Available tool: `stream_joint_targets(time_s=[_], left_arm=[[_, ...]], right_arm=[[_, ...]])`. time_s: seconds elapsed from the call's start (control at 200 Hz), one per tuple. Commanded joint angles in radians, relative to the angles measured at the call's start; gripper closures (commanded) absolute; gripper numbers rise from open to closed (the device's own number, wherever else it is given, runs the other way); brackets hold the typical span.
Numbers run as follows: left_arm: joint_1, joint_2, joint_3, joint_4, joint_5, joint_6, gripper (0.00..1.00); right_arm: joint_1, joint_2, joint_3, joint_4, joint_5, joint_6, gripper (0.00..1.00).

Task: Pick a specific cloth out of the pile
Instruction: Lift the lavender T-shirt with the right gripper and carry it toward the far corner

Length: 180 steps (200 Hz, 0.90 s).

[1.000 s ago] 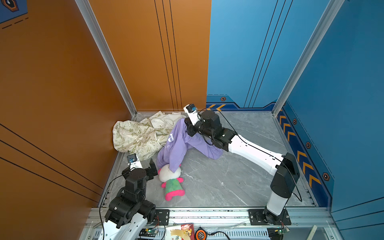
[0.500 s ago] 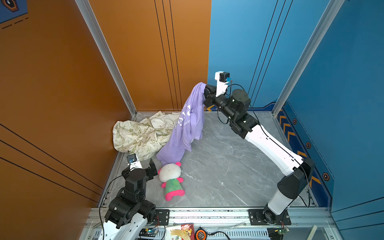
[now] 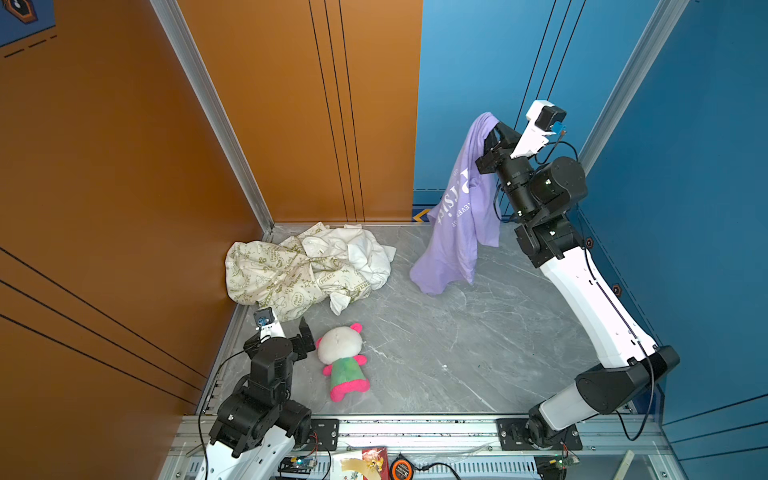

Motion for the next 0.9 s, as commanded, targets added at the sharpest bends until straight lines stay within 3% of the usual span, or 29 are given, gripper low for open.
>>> stream_joint_targets(time_s=[0.0,0.39,0.596,0.896], left_arm=[[-0.008,-0.012,-0.013,-0.009,-0.028,-0.007,0.02],[-0.019,-0.019,-0.015,-0.009,-0.035,-0.007,0.02],[-0.021,-0.017,-0.015,-0.009,-0.037,-0.006,0.02],[-0.021,-0.013,-0.015,-0.009,-0.037,-0.005,0.02]], right_arm=[[-0.033,-0.028,0.034,-0.041,0.051,0.034,1.00],[-0.138,0.049,-0.001,-0.288,0.009,0.132,1.00],[-0.162,0.112,0.010,-0.299,-0.033,0.153,1.00],[-0.261,0.243,0.157,-0.304,-0.012,0.228,1.00]])
